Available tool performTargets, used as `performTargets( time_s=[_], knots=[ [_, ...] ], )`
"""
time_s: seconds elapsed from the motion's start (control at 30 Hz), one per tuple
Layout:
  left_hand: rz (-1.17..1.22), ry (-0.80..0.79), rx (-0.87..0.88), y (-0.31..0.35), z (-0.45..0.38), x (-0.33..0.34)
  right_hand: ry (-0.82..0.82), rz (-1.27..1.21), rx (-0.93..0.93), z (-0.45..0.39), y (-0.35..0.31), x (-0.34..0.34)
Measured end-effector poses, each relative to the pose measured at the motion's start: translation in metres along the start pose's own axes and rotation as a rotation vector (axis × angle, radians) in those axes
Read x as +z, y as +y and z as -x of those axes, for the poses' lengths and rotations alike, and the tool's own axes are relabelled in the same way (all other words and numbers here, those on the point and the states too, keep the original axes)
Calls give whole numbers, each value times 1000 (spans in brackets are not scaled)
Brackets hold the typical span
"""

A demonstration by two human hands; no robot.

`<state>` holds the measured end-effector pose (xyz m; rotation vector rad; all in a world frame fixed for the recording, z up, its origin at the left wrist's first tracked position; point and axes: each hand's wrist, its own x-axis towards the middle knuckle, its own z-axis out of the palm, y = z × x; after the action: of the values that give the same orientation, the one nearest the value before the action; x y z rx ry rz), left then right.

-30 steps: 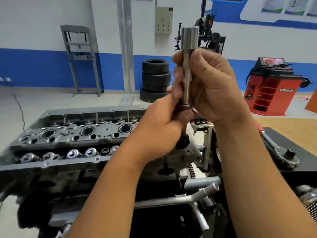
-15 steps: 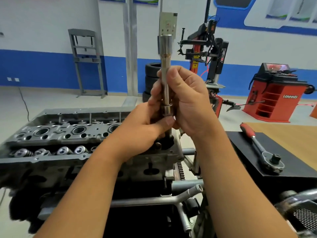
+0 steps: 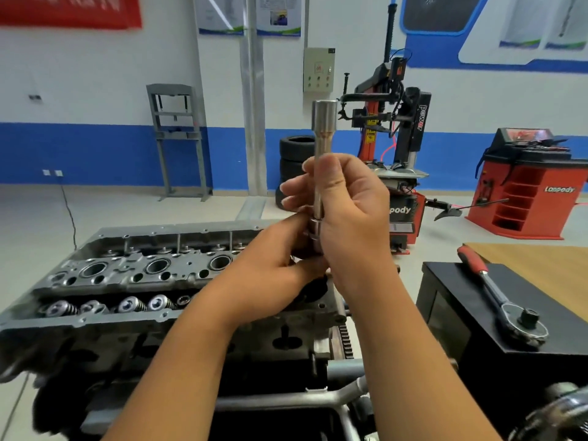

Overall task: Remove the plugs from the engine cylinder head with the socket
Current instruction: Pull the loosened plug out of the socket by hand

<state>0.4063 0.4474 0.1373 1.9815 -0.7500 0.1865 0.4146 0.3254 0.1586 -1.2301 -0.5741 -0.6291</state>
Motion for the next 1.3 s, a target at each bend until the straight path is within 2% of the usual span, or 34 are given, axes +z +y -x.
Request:
performTargets(
  time_s=[0.3,0.43,0.67,0.97,1.1,1.2,1.3],
  knots=[
    [-66,105,31,-8,0,-1,159,29,-85,8,9,23],
    [76,87,34,-6,0,-3,256,51,-124,7,11,27],
    [201,75,99,-11,10,-6,162,153,-145,8,14,28],
    [87,201,123,-9,3,9,99,-42,-7,13,11,9],
    [94,282,120,-8,4,13,206,-64,12,18,7,9],
    [190,282,121,-7,4,18,298,-34,31,22,7,13],
    [211,264,164,-3,4,26,297,12,-30,22,7,10]
  ],
)
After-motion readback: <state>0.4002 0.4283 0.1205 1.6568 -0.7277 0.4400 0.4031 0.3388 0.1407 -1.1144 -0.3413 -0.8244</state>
